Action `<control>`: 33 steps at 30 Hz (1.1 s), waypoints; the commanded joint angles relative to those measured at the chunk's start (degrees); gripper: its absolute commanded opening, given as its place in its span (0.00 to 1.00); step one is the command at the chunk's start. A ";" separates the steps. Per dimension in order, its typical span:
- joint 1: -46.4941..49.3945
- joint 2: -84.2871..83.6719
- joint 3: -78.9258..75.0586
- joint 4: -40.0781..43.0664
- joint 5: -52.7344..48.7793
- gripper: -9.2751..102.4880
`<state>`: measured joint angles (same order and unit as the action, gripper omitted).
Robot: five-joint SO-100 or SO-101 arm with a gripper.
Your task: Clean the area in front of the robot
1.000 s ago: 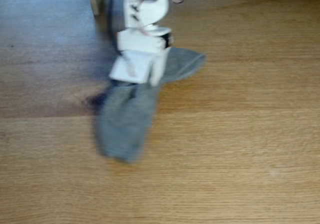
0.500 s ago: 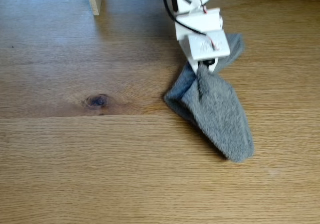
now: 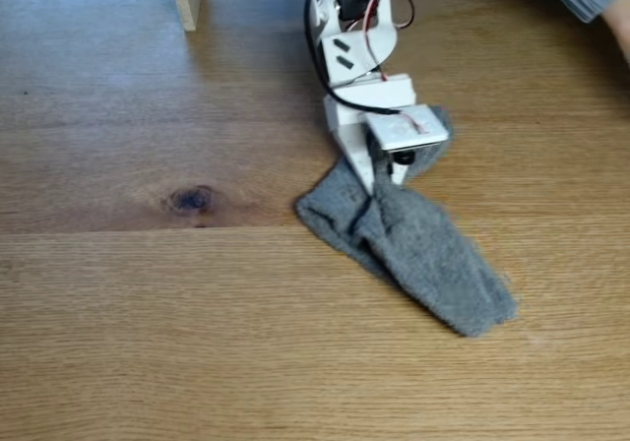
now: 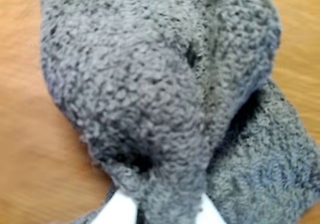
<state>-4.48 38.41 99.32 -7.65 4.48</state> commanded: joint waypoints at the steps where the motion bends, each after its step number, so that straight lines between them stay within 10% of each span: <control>1: 13.27 1.41 -2.72 1.41 0.88 0.08; 9: 20.39 8.17 -1.85 15.29 5.19 0.08; 17: 4.48 18.37 -1.76 38.23 13.54 0.08; 25: -11.25 18.54 -1.67 33.13 17.84 0.08; 33: -3.08 12.22 -2.55 18.37 9.58 0.08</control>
<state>-13.54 50.54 97.73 15.64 17.67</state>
